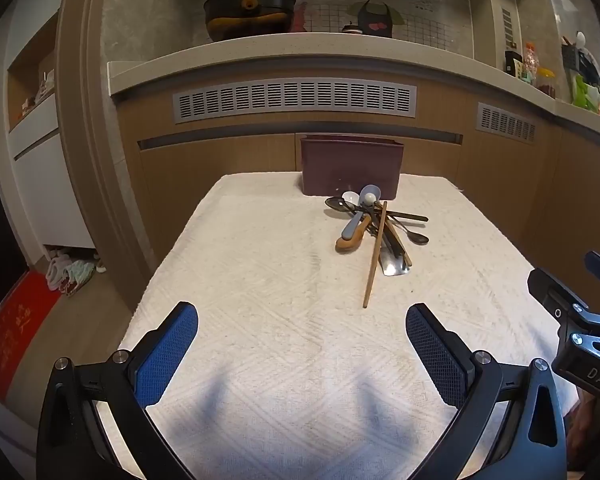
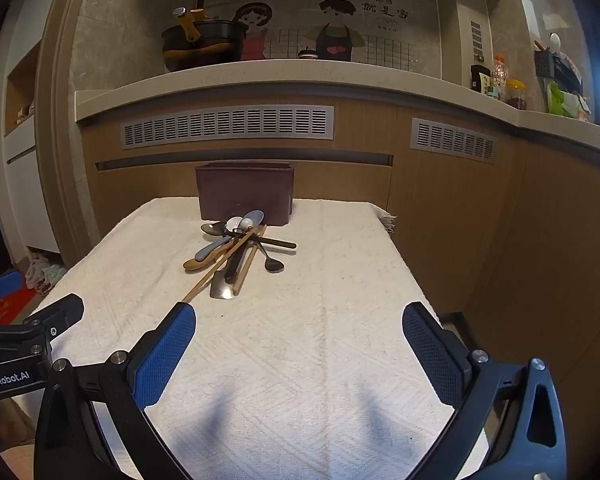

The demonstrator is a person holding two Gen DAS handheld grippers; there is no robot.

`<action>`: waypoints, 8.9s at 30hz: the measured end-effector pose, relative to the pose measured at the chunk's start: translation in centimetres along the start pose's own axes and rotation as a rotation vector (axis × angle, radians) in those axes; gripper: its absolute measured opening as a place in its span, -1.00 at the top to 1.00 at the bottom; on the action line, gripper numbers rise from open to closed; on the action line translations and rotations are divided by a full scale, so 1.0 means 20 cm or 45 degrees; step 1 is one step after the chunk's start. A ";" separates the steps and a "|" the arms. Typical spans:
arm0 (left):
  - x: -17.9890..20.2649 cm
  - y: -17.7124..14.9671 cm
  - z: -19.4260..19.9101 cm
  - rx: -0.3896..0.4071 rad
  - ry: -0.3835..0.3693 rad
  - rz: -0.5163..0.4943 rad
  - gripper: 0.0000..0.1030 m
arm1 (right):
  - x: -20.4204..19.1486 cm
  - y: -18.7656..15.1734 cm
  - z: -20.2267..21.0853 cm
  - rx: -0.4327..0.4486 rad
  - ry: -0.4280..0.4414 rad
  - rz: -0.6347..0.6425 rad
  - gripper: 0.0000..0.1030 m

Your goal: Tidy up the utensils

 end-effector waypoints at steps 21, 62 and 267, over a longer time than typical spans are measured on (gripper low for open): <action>0.00 -0.01 -0.02 -0.019 -0.002 0.005 -1.00 | 0.00 0.00 -0.01 -0.010 0.005 -0.006 -1.00; 0.02 -0.04 -0.07 -0.056 -0.014 -0.006 -1.00 | 0.00 -0.02 -0.05 -0.030 0.001 -0.001 -1.00; 0.22 1.31 -1.54 -0.089 -0.518 0.063 0.33 | -0.17 1.08 -1.58 -0.222 0.397 0.114 0.63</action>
Point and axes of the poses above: each gripper's, at about its wrist camera, not at the fingertips, and z roughly against the way its jaws point, x to its right, y to its top, the point moved 6 cm from there along -z, roughly the way its jaws point, and after that the axes turned 1 degree about z, right-handed, at the moved point
